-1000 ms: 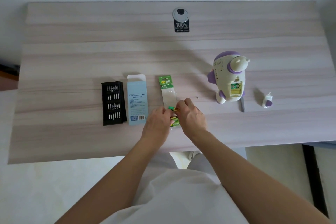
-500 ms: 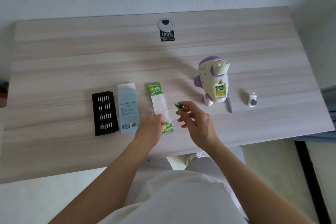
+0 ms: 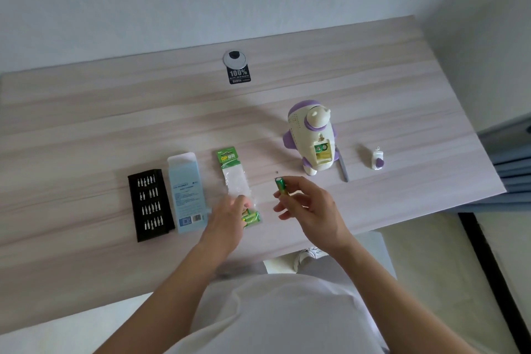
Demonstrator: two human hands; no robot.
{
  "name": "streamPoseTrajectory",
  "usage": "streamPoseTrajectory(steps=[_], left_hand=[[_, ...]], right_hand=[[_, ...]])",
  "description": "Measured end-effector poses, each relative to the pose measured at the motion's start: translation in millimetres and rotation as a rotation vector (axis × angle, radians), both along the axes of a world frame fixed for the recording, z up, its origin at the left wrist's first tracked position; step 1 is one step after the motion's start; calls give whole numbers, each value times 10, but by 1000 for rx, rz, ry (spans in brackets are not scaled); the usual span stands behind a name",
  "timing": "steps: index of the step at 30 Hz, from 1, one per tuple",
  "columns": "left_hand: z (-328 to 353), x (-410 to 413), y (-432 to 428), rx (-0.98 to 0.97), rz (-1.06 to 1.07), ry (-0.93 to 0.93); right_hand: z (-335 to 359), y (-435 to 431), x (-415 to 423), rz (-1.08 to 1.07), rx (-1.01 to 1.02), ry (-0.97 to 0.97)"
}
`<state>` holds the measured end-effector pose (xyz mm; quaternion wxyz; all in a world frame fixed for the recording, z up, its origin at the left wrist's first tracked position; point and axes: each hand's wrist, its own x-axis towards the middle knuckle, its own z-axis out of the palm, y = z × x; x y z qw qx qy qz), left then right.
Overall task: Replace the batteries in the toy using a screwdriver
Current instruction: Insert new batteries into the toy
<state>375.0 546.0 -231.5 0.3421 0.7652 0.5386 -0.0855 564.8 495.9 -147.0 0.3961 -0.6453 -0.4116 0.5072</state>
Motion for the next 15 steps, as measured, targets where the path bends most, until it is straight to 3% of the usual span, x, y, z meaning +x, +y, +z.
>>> streamPoseTrajectory(steps=[9, 15], left_hand=[[152, -72, 195, -37, 101, -54], [404, -97, 314, -27, 330, -345]], right_hand=[[-4, -52, 77, -27, 41, 128], [58, -6, 121, 11, 98, 88]])
